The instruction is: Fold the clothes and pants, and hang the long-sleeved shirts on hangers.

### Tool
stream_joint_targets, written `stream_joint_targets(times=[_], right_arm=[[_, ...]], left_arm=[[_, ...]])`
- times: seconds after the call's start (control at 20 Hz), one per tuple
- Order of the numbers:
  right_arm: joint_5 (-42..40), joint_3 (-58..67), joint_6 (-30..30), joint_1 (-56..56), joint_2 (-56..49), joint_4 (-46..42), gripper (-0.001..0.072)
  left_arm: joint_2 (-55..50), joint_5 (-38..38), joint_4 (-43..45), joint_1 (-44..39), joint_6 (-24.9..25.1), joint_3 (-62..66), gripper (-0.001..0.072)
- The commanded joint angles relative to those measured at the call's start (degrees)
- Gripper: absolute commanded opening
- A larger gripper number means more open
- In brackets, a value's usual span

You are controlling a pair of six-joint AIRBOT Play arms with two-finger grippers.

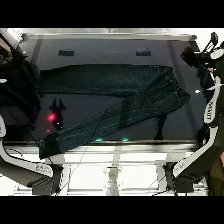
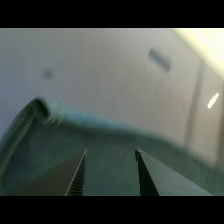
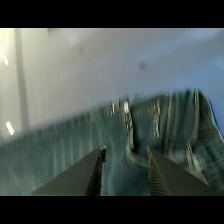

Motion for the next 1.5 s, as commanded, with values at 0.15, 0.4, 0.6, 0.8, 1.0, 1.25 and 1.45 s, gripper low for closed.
stream_joint_targets(times=[0.15,0.4,0.6,0.8,1.0,1.25,1.45], right_arm=[[27.08,-7.34,-12.02,-0.22,11.3,-0.61,0.0033],[27.87,-23.21,-12.02,5.22,21.97,-0.85,0.0033],[29.73,-31.21,-11.08,9.35,24.68,-0.85,0.0034],[30.47,-35.28,-10.93,11.04,24.68,-1.22,0.0056],[31.5,-36.13,-10.14,11.04,24.72,-2.56,0.0182],[31.56,-36.13,-10.21,11.04,24.72,-2.58,0.0183],[31.39,-36.13,-10.27,11.04,24.72,-2.58,0.0183]], left_arm=[[14.29,-29.79,15.37,6.08,8.85,-7.32,0.0357],[24.9,-37.46,25.94,12.07,10.23,-31.06,0.0357],[26.1,-31.69,23.37,14.12,14.08,-47.58,0.0357],[25.86,-31.34,22.8,13.53,14.91,-51.41,0.0357],[25.86,-33.57,31.01,13.57,10.4,-51.58,0.0356],[25.83,-34.29,35.1,13.55,7.96,-51.58,0.0338],[25.83,-34.03,35.45,13.51,7.34,-51.58,0.0338]])
